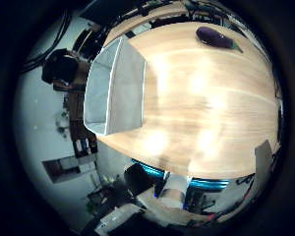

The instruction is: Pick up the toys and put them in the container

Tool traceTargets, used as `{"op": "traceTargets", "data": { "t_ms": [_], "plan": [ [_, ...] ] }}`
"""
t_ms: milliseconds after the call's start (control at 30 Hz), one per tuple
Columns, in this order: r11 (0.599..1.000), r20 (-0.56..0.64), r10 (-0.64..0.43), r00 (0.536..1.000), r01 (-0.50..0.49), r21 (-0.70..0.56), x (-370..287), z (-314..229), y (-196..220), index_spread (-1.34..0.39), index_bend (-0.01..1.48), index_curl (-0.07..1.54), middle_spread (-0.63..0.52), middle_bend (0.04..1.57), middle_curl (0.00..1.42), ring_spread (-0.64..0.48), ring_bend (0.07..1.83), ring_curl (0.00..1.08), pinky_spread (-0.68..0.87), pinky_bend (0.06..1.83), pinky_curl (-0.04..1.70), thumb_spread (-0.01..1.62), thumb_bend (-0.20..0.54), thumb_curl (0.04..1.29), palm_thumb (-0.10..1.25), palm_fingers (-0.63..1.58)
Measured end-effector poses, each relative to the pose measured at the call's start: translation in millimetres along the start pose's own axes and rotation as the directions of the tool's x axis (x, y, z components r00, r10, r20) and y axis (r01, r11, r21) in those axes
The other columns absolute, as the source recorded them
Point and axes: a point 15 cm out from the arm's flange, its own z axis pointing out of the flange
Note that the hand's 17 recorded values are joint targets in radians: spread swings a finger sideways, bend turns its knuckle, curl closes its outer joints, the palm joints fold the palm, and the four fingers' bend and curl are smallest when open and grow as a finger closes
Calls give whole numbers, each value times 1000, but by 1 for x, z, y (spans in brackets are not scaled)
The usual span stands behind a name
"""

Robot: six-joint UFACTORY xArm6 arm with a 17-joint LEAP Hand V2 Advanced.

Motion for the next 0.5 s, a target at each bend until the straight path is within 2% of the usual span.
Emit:
{"op": "traceTargets", "data": {
  "t_ms": [500],
  "plan": [
    [1000,24,-13,1000,13,0,-10,2,-3,-454,157,264,-84,198,336,78,298,268,483,454,297,958,-28,280,126,123]
  ]
}}
